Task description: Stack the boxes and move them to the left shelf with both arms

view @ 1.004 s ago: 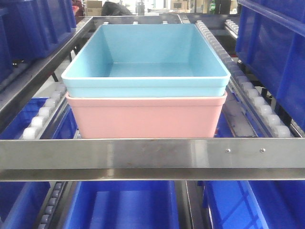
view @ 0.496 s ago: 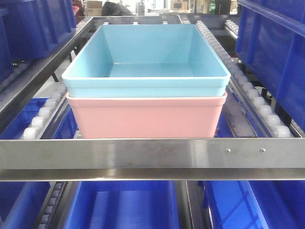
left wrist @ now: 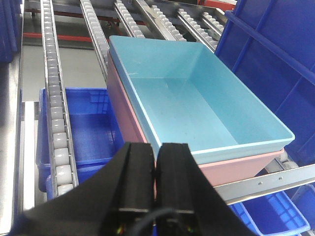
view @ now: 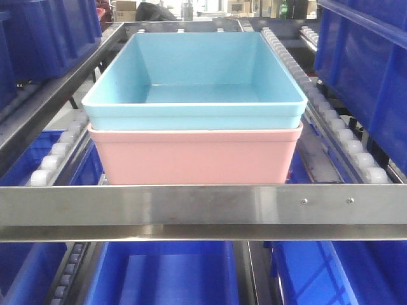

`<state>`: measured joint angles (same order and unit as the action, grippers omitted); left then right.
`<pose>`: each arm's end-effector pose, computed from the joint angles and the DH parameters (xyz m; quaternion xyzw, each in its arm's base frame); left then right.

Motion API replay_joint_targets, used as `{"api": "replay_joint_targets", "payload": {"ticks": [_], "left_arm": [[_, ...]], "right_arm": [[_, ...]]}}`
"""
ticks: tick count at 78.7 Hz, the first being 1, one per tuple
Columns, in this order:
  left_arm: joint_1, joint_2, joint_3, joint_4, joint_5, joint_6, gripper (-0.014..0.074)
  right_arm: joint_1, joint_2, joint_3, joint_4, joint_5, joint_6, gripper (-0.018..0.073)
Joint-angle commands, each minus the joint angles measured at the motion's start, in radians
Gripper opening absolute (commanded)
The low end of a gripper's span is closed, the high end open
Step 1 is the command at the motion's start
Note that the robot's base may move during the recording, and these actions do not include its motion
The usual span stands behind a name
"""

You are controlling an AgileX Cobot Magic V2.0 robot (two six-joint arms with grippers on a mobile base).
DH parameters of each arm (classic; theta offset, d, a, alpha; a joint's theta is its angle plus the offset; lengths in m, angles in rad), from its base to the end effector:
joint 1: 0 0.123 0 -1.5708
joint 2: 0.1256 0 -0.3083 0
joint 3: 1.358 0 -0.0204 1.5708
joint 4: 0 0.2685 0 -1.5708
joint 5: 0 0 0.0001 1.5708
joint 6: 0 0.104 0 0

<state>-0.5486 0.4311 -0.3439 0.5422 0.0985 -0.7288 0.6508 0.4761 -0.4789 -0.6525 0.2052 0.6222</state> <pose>0.0968 -0.0529 0.2975 0.1148 0.7273 -0.2263 0.6377 0.0988 0.0590 0.3343 -0.2009 0.7045 0.1675 0.6598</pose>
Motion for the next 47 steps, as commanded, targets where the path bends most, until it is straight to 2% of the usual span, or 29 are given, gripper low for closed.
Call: {"api": "replay_joint_targets", "payload": {"ticks": [1, 8, 13, 22, 28, 36, 47], "left_arm": [[-0.007, 0.005, -0.029, 0.007, -0.084, -0.004, -0.0001], [-0.007, 0.005, -0.029, 0.007, -0.084, -0.004, -0.0001], [-0.007, 0.005, -0.029, 0.007, -0.084, -0.004, -0.0001], [-0.007, 0.005, -0.029, 0.007, -0.084, -0.004, -0.0001], [-0.007, 0.005, -0.029, 0.007, -0.084, -0.004, -0.0001], [-0.007, 0.005, -0.029, 0.007, -0.084, -0.004, -0.0001], [-0.007, 0.005, -0.029, 0.007, -0.084, -0.004, -0.0001]], "right_arm": [[-0.009, 0.000, -0.020, -0.025, -0.071, -0.007, 0.0051], [-0.102, -0.012, 0.004, -0.021, -0.075, -0.013, 0.0051], [-0.206, -0.034, 0.041, 0.034, -0.168, -0.139, 0.0051], [-0.390, -0.091, 0.136, 0.290, -0.356, -0.441, 0.0051], [-0.467, -0.139, 0.214, 0.432, -0.415, -0.545, 0.0051], [-0.541, -0.231, 0.307, 0.501, -0.397, -0.551, 0.0051], [-0.574, -0.364, 0.407, 0.525, -0.371, -0.551, 0.0051]]}}
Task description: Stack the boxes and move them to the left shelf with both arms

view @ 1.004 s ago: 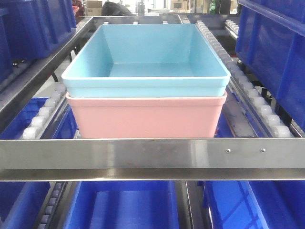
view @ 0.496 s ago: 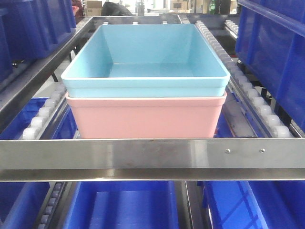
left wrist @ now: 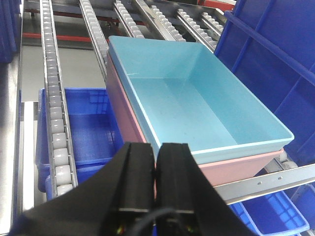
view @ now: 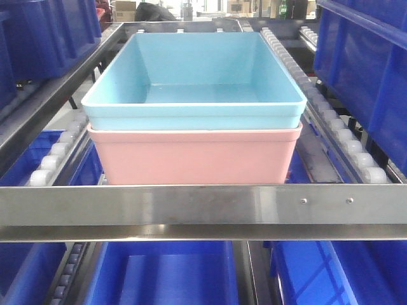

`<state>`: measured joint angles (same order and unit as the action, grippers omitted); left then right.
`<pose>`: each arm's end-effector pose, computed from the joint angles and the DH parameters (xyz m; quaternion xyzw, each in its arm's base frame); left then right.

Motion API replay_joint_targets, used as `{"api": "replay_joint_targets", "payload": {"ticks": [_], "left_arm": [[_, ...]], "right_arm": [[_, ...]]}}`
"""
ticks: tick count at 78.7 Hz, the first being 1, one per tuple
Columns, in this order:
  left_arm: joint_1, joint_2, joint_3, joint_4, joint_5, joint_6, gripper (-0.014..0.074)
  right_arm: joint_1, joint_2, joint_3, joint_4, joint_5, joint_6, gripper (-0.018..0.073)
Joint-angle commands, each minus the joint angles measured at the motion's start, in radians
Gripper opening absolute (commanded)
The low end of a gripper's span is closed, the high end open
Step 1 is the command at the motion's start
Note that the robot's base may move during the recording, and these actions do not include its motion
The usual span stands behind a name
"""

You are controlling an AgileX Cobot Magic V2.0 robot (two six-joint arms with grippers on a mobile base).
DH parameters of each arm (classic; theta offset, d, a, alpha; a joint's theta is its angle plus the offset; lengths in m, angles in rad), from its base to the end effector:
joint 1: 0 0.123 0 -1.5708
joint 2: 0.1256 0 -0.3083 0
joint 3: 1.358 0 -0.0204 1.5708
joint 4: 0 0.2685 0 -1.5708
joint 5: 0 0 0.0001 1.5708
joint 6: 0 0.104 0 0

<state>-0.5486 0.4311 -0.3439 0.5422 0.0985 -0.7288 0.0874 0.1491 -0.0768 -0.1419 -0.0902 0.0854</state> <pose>0.0968 -0.0529 0.2975 0.1148 0.7273 -0.2263 0.6377 0.0745 0.0078 0.2417 -0.0526 0.6673 0.0160 0.7428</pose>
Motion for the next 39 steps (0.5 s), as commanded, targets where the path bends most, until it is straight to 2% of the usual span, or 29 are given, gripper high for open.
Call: {"api": "replay_joint_targets", "payload": {"ticks": [1, 8, 14, 39], "left_arm": [[-0.007, 0.005, -0.029, 0.007, -0.084, -0.004, -0.0001], [-0.007, 0.005, -0.029, 0.007, -0.084, -0.004, -0.0001], [-0.007, 0.005, -0.029, 0.007, -0.084, -0.004, -0.0001], [-0.007, 0.005, -0.029, 0.007, -0.084, -0.004, -0.0001]], "right_arm": [[-0.010, -0.047, 0.017, 0.014, -0.071, -0.014, 0.0051], [-0.010, -0.114, 0.088, 0.025, -0.065, -0.009, 0.0051], [-0.009, -0.182, 0.082, 0.031, 0.019, -0.009, 0.0051], [-0.007, -0.179, 0.084, 0.031, 0.040, -0.009, 0.0051]]}}
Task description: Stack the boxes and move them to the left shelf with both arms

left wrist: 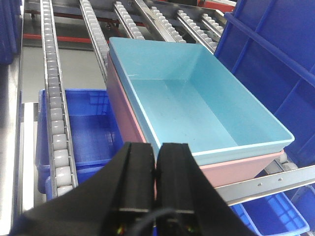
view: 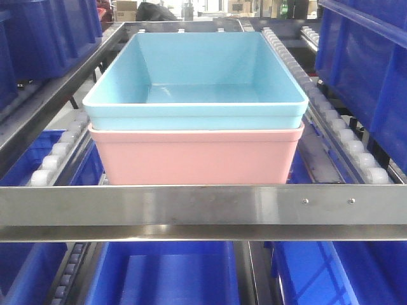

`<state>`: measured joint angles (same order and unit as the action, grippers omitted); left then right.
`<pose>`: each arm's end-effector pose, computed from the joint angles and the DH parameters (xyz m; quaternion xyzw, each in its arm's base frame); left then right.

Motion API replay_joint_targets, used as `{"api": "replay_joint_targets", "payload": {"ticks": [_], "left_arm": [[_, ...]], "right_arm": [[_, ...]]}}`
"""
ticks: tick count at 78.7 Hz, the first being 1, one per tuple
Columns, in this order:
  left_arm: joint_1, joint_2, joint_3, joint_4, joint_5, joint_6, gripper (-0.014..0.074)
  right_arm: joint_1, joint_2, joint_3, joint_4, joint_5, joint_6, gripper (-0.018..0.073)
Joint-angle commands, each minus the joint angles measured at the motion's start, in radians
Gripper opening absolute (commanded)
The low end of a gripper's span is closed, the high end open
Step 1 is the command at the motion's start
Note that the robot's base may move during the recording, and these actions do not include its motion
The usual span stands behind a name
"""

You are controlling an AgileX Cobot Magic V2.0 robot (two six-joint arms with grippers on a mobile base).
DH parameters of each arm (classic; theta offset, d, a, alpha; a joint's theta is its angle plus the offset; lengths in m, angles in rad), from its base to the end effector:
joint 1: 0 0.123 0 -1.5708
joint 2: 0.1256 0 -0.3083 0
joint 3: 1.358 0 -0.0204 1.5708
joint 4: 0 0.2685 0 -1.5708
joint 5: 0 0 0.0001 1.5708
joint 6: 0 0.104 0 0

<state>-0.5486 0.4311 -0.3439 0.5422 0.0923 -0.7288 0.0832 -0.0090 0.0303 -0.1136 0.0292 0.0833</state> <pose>0.0967 -0.0533 0.2980 0.1156 0.7253 -0.2281 0.6391 0.0641 0.0050 0.2006 -0.0382 0.6929 0.0179 0.7198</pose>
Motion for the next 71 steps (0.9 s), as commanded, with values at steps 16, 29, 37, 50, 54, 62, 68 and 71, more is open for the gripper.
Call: {"api": "replay_joint_targets", "payload": {"ticks": [16, 29, 37, 50, 54, 62, 68, 71], "left_arm": [[-0.007, 0.005, -0.029, 0.007, -0.078, -0.004, -0.0001], [-0.007, 0.005, -0.029, 0.007, -0.078, -0.004, -0.0001], [-0.007, 0.005, -0.029, 0.007, -0.078, -0.004, -0.0001], [0.036, -0.027, -0.020, -0.049, -0.003, 0.090, -0.0001], [0.091, -0.061, 0.002, -0.210, 0.005, 0.272, -0.0001], [0.224, -0.148, 0.083, -0.431, -0.092, 0.624, -0.0001], [0.333, -0.226, 0.166, -0.452, -0.208, 0.646, -0.0001], [0.384, -0.259, 0.208, -0.462, -0.240, 0.646, -0.0001]], "right_arm": [[-0.003, -0.021, -0.024, 0.003, -0.080, -0.007, 0.0051], [-0.003, -0.021, -0.024, 0.003, -0.080, -0.007, 0.0051], [-0.003, -0.021, -0.024, 0.003, -0.080, -0.007, 0.0051], [-0.003, -0.021, -0.024, 0.003, -0.080, -0.007, 0.0051], [-0.003, -0.021, -0.024, 0.003, -0.080, -0.007, 0.0051], [-0.003, -0.021, -0.024, 0.003, -0.080, -0.007, 0.0051], [-0.003, -0.021, -0.024, 0.003, -0.080, -0.007, 0.0051], [-0.003, -0.021, -0.024, 0.003, -0.080, -0.007, 0.0051]]}}
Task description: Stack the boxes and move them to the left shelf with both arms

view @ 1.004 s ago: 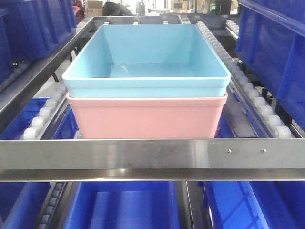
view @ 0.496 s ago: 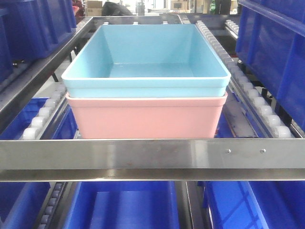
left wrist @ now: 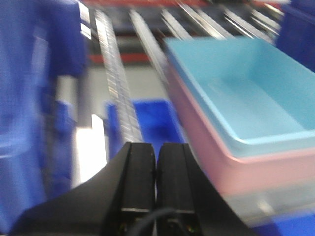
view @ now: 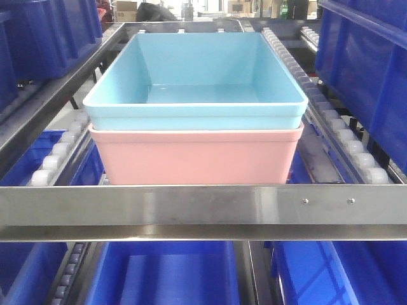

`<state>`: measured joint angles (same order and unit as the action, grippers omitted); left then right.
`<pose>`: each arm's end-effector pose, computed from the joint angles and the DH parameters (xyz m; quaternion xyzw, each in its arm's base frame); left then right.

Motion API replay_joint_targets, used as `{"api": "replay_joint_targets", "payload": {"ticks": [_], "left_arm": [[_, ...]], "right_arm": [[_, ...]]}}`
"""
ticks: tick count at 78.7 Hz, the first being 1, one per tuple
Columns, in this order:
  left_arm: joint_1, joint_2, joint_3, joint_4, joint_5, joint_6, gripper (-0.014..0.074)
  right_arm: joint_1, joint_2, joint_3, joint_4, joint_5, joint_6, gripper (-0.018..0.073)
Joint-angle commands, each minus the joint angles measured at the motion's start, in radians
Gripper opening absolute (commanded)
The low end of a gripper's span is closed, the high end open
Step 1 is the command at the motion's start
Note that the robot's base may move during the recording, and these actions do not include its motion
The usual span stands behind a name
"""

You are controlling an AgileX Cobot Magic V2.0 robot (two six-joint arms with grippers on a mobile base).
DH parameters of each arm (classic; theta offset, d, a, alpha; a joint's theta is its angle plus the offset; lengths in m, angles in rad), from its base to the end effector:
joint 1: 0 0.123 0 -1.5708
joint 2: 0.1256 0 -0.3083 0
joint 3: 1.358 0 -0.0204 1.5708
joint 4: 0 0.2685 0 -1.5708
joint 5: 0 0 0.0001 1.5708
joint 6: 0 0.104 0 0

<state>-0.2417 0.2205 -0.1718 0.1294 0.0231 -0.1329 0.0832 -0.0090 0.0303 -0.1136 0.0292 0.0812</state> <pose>0.0792 -0.0192 0.2598 0.0823 0.6967 -0.0861 0.7074 0.0641 0.0050 0.2006 -0.0389 0.6929 0.0172 0.7198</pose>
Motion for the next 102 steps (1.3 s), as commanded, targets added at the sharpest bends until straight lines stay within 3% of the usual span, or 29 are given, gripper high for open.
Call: {"api": "replay_joint_targets", "payload": {"ticks": [1, 6, 15, 18, 22, 34, 102], "left_arm": [[0.090, -0.059, 0.048, -0.056, -0.178, 0.050, -0.0001], [0.143, -0.108, 0.101, -0.090, -0.197, 0.050, -0.0001], [0.181, -0.182, 0.203, -0.119, -0.225, 0.050, -0.0001], [0.184, -0.207, 0.196, -0.129, -0.123, 0.050, -0.0001], [0.184, -0.238, 0.198, -0.147, -0.103, 0.057, -0.0001], [0.184, -0.245, 0.198, -0.264, -0.071, 0.220, -0.0001], [0.184, -0.245, 0.198, -0.259, -0.076, 0.220, -0.0001]], "right_arm": [[-0.003, -0.021, -0.024, 0.003, -0.080, -0.005, 0.0051], [-0.003, -0.021, -0.024, 0.003, -0.080, -0.005, 0.0051], [-0.003, -0.021, -0.024, 0.003, -0.080, -0.005, 0.0051], [-0.003, -0.021, -0.024, 0.003, -0.080, -0.005, 0.0051], [-0.003, -0.021, -0.024, 0.003, -0.080, -0.005, 0.0051], [-0.003, -0.021, -0.024, 0.003, -0.080, -0.005, 0.0051], [-0.003, -0.021, -0.024, 0.003, -0.080, -0.005, 0.0051]]}}
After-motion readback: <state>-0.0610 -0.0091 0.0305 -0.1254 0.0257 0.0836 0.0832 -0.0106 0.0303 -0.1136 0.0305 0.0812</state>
